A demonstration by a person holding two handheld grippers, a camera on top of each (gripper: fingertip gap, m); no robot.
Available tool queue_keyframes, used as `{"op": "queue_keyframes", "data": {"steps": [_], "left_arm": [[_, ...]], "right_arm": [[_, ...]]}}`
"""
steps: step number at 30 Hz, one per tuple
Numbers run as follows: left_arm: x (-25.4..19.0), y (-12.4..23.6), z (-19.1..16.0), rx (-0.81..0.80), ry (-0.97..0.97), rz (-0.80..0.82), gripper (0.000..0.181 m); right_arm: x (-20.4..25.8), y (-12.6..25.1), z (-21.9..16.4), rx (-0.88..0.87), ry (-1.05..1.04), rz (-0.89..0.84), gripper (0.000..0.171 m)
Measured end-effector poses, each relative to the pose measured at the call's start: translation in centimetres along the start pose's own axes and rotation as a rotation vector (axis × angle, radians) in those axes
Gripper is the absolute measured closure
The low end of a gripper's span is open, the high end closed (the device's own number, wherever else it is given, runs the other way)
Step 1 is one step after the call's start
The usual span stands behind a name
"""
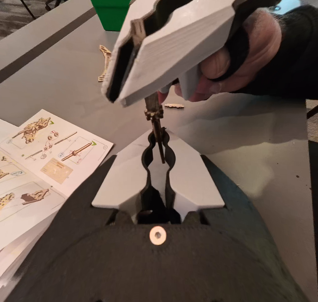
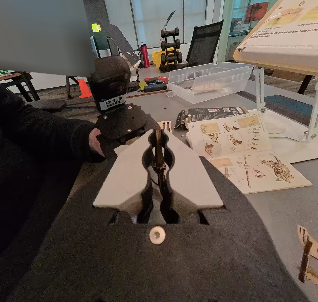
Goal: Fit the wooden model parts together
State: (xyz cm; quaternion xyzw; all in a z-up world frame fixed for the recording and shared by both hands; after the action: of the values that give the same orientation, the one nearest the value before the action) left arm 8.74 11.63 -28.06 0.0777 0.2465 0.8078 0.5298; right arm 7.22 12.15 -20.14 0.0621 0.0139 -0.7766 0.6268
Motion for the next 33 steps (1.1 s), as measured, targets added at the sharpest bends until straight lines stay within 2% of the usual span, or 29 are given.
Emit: {"op": "queue_keyframes", "data": {"steps": [2, 5, 8, 12, 14, 18, 20, 22, 27, 29, 30, 31, 33], "left_arm": [[0.1, 0.2, -0.1, -0.013, 0.032, -0.032, 0.177], [-0.6, 0.5, -0.1, -0.007, 0.049, -0.126, 0.177], [-1.0, 0.8, 0.3, -0.027, 0.082, -0.199, 0.177], [-1.4, 1.0, 0.2, -0.003, 0.099, -0.292, 0.177], [-1.0, 0.9, 0.1, -0.006, 0.068, -0.262, 0.177], [-1.3, 0.7, 0.5, -0.053, -0.007, -0.192, 0.165], [-1.1, 0.5, 0.2, -0.037, -0.051, -0.144, 0.175], [-0.9, 0.3, 0.0, -0.032, -0.069, -0.119, 0.175], [-1.1, 1.5, 2.8, -0.091, -0.090, -0.080, 0.176], [-0.4, 0.4, 0.9, -0.008, -0.073, -0.062, 0.176], [-0.1, -0.3, -0.4, 0.024, -0.039, -0.063, 0.175], [-0.2, -0.3, -0.3, -0.005, 0.013, -0.082, 0.176], [-0.4, 0.1, 0.5, -0.018, -0.035, -0.065, 0.176]], "right_arm": [[0.1, 0.0, 0.0, 0.003, -0.004, 0.018, 0.168], [0.4, 0.2, -0.1, 0.036, -0.015, 0.066, 0.158], [0.4, 0.3, -0.4, 0.056, -0.032, 0.112, 0.167], [0.6, 0.6, -0.4, 0.052, -0.035, 0.143, 0.167], [0.7, 0.6, -0.6, 0.061, 0.009, 0.113, 0.168], [1.0, 0.4, -1.8, 0.097, 0.045, 0.081, 0.168], [1.3, 0.2, -2.4, 0.108, 0.061, 0.071, 0.168], [1.3, 0.2, -2.4, 0.106, 0.059, 0.064, 0.168], [1.0, 0.4, 0.6, 0.080, 0.155, 0.021, 0.167], [0.8, 0.2, -1.6, 0.125, 0.136, 0.021, 0.168], [0.6, 0.2, -2.4, 0.095, 0.097, 0.010, 0.167], [0.5, 0.3, -2.6, 0.089, 0.061, 0.007, 0.168], [0.9, 0.3, -1.4, 0.104, 0.134, 0.003, 0.167]]}}
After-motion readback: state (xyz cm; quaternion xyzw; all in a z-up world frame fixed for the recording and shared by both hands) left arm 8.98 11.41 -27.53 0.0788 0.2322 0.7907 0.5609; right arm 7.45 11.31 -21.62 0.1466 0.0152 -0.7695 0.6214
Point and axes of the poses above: each gripper's, where its closed fingertips meet, y back along the fingers, z out of its top, x = y × z across the jaws, the point moved 2 cm from there along y, back along the fingers, and after that the axes turned 13 degrees about y, right-handed, at the moved point
